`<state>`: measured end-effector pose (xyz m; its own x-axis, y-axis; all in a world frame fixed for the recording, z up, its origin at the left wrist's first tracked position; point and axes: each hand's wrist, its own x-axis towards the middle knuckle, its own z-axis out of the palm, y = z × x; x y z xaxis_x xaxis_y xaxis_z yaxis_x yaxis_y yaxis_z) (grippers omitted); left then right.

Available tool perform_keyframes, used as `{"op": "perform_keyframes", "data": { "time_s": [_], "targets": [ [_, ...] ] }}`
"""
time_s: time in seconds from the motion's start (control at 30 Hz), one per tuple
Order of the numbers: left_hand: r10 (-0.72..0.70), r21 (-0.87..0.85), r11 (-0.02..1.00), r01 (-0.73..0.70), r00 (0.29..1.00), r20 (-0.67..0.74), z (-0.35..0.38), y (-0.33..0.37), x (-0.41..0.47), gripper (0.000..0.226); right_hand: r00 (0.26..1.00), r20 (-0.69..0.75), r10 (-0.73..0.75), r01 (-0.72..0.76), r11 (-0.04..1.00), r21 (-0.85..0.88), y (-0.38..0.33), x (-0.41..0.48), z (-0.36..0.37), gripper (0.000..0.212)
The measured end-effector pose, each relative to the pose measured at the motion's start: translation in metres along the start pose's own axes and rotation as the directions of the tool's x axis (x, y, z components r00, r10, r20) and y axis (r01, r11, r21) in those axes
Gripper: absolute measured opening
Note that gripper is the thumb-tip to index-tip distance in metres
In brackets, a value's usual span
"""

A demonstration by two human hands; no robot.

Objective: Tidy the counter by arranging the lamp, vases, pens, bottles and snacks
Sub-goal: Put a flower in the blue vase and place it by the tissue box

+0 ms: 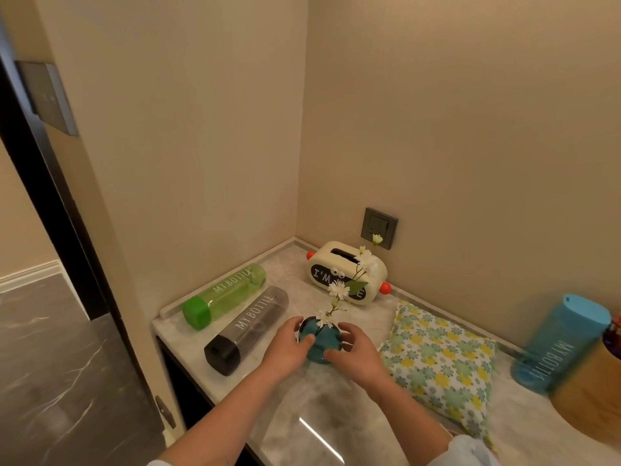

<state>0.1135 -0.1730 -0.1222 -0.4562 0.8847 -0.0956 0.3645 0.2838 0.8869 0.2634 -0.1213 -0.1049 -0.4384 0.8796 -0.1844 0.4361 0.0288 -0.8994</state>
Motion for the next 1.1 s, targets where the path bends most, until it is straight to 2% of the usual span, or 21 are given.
{"op": "perform_keyframes", "data": {
  "time_s": [0.27,0.47,0.63,0.83,1.1],
  "targets": [
    [-0.022,-0.11,0.993,0.031,0.996,0.086,-0.011,0.006,0.045,0.035,0.993,-0.119,-0.002,-0.008,0.997,-0.083,-0.023,0.04,0.006,0.061],
    [0.051,-0.205,0.978,-0.041,0.998,0.042,-0.062,0.03,0.124,0.034,0.982,-0.174,-0.073,0.053,0.992,-0.115,-0.09,0.107,0.01,0.056],
    [0.059,-0.237,0.97,-0.05,0.998,0.034,-0.101,0.046,0.181,0.022,0.969,-0.223,-0.109,0.081,0.988,-0.132,-0.127,0.16,0.024,0.061],
    [0.062,-0.252,0.966,-0.048,0.997,0.047,-0.122,0.049,0.242,0.03,0.961,-0.239,-0.139,0.086,0.972,-0.219,-0.154,0.214,0.037,0.056],
    [0.116,-0.23,0.968,-0.102,0.992,0.052,-0.11,0.032,0.305,0.029,0.985,-0.147,-0.093,0.037,0.938,-0.344,-0.159,0.277,0.037,0.04]
  ]
}}
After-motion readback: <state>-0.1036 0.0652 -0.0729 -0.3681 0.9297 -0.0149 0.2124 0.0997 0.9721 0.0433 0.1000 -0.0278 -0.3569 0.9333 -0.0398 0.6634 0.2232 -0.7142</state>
